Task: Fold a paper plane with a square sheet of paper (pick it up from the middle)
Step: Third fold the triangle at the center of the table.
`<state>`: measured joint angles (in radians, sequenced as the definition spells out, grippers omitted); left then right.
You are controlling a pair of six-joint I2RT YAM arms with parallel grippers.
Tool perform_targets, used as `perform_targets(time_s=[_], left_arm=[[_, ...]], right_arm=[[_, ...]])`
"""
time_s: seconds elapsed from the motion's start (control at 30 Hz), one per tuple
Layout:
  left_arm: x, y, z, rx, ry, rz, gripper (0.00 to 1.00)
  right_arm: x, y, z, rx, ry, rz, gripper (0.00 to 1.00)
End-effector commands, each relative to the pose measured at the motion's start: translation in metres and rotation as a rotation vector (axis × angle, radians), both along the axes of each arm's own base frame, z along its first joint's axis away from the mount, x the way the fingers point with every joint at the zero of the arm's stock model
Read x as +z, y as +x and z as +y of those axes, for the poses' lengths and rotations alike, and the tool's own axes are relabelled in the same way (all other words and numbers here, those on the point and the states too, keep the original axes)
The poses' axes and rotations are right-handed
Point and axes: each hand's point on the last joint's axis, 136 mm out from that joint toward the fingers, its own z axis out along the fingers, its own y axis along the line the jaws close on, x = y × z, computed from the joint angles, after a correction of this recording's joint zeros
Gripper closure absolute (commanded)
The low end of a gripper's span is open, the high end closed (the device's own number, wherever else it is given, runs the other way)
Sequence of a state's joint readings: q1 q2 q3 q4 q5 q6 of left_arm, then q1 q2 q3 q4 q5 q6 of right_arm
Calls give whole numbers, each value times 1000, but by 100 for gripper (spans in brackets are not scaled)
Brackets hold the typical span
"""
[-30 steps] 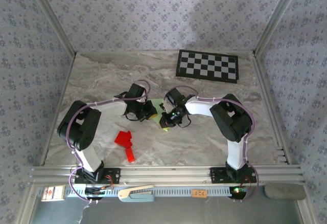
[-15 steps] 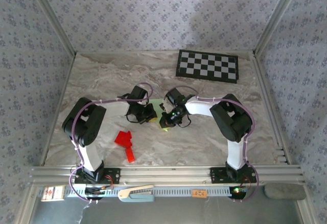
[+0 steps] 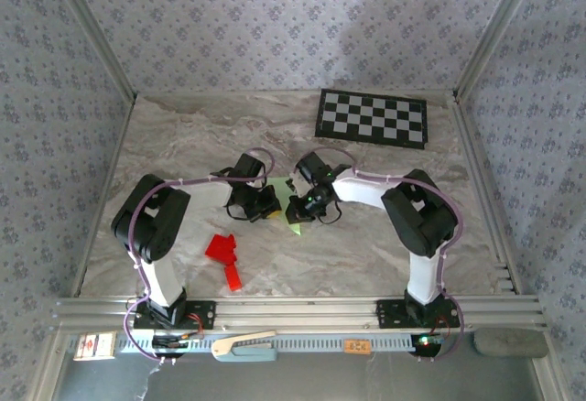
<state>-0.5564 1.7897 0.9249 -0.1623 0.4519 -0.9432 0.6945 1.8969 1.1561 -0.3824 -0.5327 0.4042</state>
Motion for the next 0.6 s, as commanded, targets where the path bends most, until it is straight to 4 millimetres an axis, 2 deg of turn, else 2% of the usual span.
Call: perform_targets(time_s=[0.0,0.23,0.57], left_arm=[[-31,-14,19,18,135,77,96],[-38,-19,30,44,191,105,97],[-47,-23,40,73,241,139,98]], right_arm=[[-14,-5,-3,-4,-58,42,91],[-23,-22,-15,5,-89,92,91],[-20,-58,-33,27,-66,171,91]])
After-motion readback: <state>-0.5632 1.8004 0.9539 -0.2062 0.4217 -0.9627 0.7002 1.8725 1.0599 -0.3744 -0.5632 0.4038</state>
